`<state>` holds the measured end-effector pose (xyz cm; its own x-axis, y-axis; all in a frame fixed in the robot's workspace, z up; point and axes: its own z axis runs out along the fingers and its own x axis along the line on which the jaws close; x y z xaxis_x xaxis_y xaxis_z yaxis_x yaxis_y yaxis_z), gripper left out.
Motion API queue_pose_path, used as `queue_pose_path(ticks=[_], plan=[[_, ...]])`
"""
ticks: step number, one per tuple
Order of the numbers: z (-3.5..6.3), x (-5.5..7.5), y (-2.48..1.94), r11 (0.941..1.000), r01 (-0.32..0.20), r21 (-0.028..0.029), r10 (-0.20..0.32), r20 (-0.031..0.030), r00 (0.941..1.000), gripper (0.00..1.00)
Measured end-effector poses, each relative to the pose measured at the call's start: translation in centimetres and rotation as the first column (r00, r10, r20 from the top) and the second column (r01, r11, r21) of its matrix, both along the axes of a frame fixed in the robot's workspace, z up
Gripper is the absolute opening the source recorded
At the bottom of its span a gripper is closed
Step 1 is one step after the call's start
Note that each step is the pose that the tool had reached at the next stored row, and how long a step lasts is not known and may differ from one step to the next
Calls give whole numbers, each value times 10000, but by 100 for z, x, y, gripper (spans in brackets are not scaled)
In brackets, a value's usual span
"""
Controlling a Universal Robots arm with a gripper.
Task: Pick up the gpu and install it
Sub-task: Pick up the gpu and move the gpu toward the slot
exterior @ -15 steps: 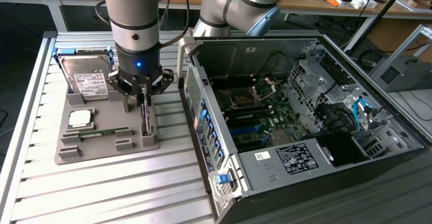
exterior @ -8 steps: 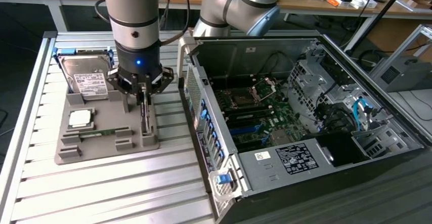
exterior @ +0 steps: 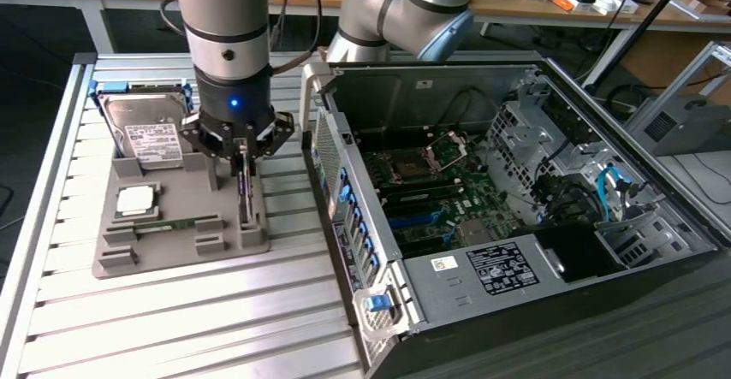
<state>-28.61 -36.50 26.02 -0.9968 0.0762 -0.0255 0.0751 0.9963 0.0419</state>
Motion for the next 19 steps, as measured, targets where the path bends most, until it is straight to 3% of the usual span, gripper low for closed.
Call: queue_pose_path(ticks=[19], plan=[[71,0,0,10000,0,-1,0,-1,10000,27]])
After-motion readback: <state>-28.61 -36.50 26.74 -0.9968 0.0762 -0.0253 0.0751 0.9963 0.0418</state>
